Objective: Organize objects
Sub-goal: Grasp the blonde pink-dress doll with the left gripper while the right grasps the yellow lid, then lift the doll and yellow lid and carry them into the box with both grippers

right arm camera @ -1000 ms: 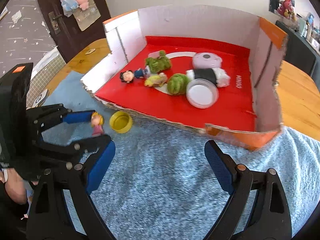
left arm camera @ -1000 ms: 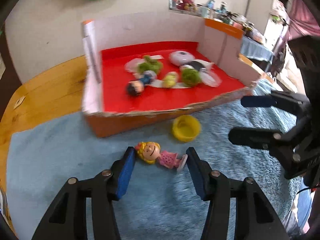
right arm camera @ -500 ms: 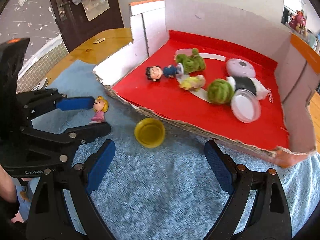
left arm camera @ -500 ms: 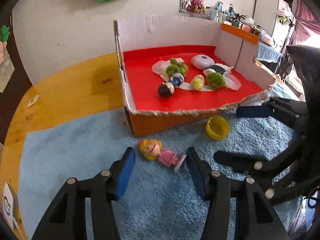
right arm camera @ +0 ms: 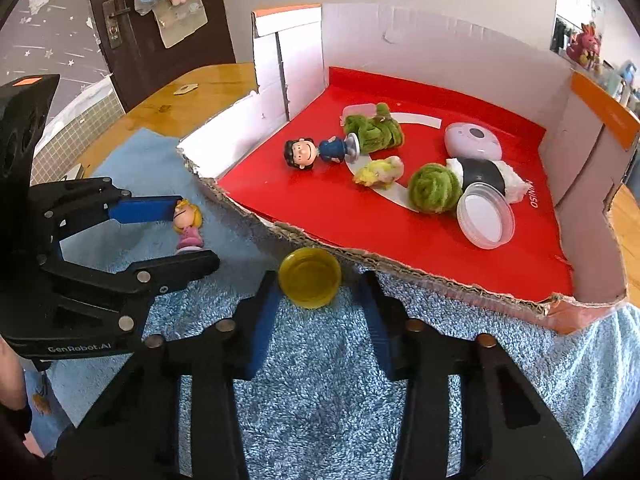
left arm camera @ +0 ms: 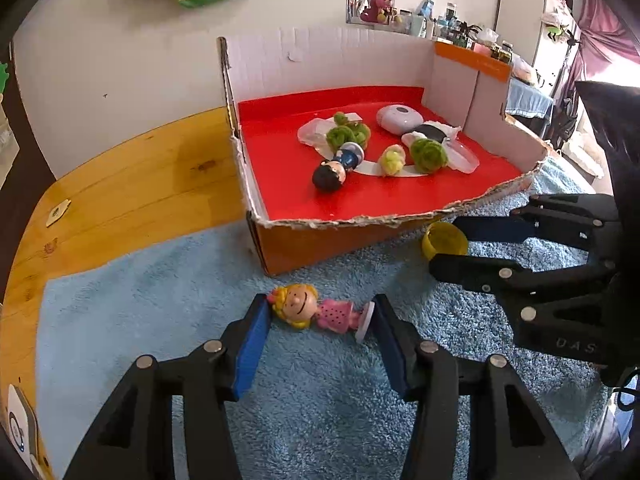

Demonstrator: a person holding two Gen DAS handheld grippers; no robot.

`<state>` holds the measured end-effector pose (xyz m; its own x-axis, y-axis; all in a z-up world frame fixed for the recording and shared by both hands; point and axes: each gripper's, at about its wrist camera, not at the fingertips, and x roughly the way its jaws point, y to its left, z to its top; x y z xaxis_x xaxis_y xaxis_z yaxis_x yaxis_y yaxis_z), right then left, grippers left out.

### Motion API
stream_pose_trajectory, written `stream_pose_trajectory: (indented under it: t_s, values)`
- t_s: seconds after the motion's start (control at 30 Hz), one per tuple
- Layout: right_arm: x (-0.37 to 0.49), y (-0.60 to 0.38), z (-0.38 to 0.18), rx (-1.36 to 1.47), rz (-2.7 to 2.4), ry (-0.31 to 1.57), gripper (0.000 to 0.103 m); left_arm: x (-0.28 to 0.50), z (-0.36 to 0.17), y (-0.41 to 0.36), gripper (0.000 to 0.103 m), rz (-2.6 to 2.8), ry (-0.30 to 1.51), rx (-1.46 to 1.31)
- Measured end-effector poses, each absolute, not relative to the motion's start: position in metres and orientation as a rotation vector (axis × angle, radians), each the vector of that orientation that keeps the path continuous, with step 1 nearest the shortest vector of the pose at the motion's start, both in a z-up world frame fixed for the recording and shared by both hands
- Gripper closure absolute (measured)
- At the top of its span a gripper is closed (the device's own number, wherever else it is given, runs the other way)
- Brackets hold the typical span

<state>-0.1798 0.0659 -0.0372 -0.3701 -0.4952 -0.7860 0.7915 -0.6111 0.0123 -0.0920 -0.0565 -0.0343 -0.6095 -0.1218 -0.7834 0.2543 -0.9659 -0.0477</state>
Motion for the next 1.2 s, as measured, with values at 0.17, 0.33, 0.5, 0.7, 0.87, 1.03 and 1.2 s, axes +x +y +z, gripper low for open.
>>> stream_pose_trajectory:
  t_s: [0.17,0.33,0.5,0.7,0.87,1.03,1.2]
  values:
    - [-0.178,0.069,-0.036,0.996,-2.034,0.458,0.074,-0.090,-0.032,-0.050,0.050,-2.647,0.195,1.239]
    - [-0.175,0.077,-0.034,0.996,-2.014,0.433,0.074,-0.082,-0.028,-0.048,0.050,-2.656,0.232,1.230]
    - [-0.167,0.086,-0.030,0.989,-1.990,0.397,0.074,-0.076,-0.026,-0.043,0.050,-2.653,0.293,1.235]
    - [-0.159,0.099,-0.026,0.986,-1.982,0.372,0.074,-0.068,-0.023,-0.032,0.050,-2.657,0.371,1.210]
    - [-0.156,0.108,-0.021,0.985,-1.983,0.347,0.074,-0.065,-0.014,-0.021,0.050,-2.658,0.377,1.153]
    - [-0.152,0.114,-0.018,0.981,-1.973,0.320,0.074,-0.066,-0.003,-0.014,0.050,-2.695,0.396,1.124]
    - [-0.154,0.118,-0.014,0.974,-1.963,0.287,0.074,-0.072,0.004,-0.007,0.050,-2.721,0.393,1.110]
